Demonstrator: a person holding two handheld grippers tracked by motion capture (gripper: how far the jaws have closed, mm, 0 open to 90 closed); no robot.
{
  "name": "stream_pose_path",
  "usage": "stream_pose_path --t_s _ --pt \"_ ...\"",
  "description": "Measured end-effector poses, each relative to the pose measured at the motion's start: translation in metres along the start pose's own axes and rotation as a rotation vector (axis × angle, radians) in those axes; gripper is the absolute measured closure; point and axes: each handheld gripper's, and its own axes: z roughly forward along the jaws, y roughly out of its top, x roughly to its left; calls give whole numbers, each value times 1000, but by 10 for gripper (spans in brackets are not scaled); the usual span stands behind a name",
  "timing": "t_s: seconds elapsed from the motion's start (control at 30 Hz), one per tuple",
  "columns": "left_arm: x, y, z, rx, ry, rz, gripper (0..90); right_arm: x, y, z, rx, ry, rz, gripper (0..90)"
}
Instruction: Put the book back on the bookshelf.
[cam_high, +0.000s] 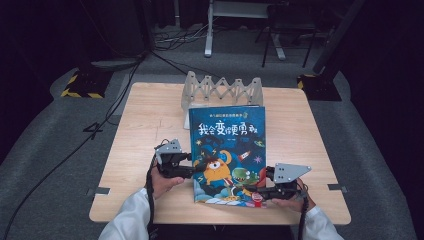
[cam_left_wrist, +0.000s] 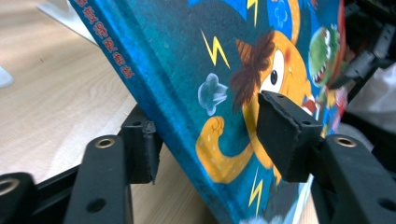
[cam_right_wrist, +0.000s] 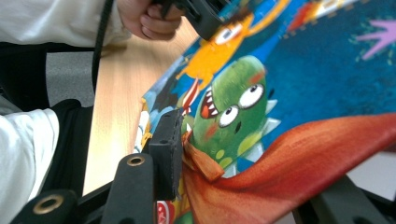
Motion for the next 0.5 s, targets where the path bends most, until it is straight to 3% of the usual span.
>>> stream_pose_path --t_s 0.33,0.5 --pt "-26 6 -6 -35 45 140 576 -7 -12 -7 25 -55 62 574" --pt "-34 12 -3 -56 64 158 606 -10 -17 -10 20 -94 63 589"
